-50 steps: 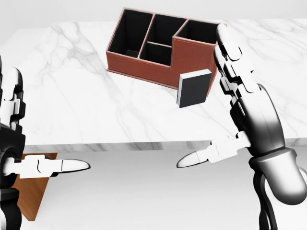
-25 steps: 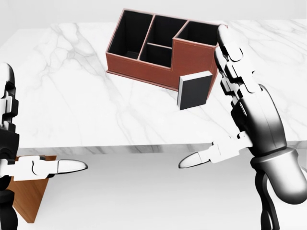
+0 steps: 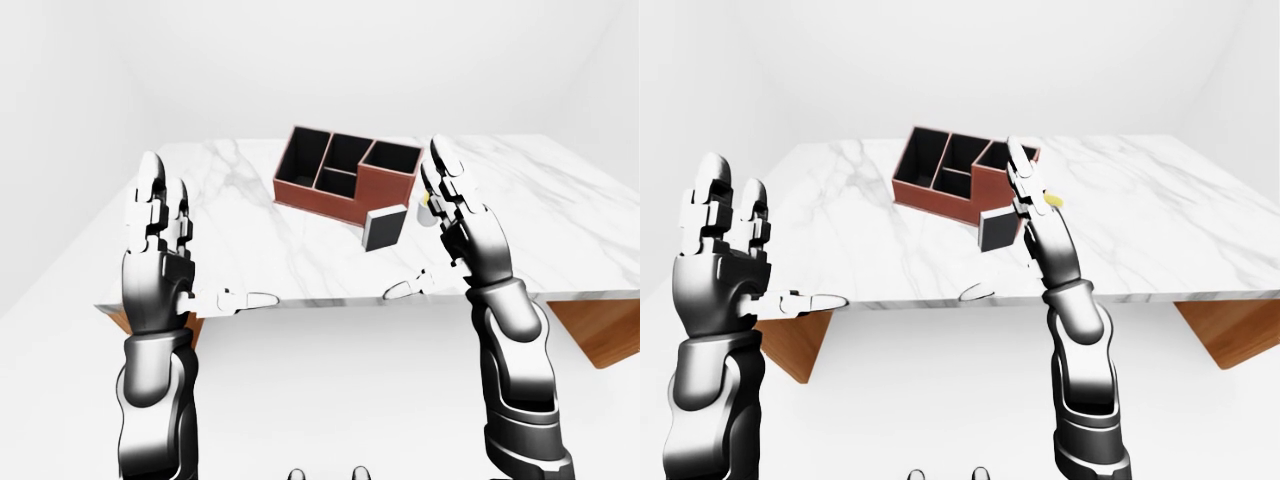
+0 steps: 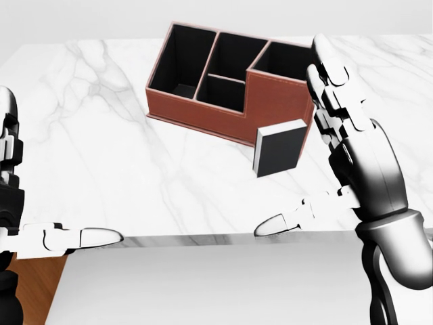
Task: Pick up the book and place it in the right compartment of the caddy.
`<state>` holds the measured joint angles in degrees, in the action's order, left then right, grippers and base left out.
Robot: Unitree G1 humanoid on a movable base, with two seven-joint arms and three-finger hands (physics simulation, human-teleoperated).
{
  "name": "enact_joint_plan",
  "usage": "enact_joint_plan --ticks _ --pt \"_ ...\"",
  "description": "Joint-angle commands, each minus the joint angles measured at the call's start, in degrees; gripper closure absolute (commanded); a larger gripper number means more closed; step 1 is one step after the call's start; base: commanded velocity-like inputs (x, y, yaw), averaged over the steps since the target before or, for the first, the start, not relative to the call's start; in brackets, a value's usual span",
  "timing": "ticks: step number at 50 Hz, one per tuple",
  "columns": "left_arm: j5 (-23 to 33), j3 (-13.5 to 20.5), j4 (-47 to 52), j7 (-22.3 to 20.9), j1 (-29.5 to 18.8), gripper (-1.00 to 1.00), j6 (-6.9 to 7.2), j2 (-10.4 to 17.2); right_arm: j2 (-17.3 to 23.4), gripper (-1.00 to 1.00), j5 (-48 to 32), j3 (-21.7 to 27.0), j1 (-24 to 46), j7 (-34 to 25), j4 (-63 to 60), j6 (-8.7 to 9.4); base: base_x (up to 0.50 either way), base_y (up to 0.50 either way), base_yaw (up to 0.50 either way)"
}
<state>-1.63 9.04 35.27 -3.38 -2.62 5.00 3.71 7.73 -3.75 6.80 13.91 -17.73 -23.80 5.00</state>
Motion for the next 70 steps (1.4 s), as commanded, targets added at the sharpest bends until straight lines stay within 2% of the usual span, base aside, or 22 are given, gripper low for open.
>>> enact_joint_plan --ticks 1,48,70 --pt "0.16 -0.12 0.0 -0.08 0.12 -1.0 0.0 -0.08 -0.22 -1.0 0.09 -0.09 -0.06 0.28 -0.09 0.0 0.25 0.0 0.0" --pt "1.29 -0.97 1.95 -0.2 1.2 -1.0 0.0 -0.63 0.97 -1.0 3.25 2.33 -1.39 -0.25 -4.88 0.0 0.25 0.0 0.0" --pt "1.68 -1.17 3.09 -0.37 1.57 -1.0 0.0 -0.84 0.38 -1.0 2.93 1.89 -2.44 -0.48 -6.14 0.0 0.25 0.0 0.0"
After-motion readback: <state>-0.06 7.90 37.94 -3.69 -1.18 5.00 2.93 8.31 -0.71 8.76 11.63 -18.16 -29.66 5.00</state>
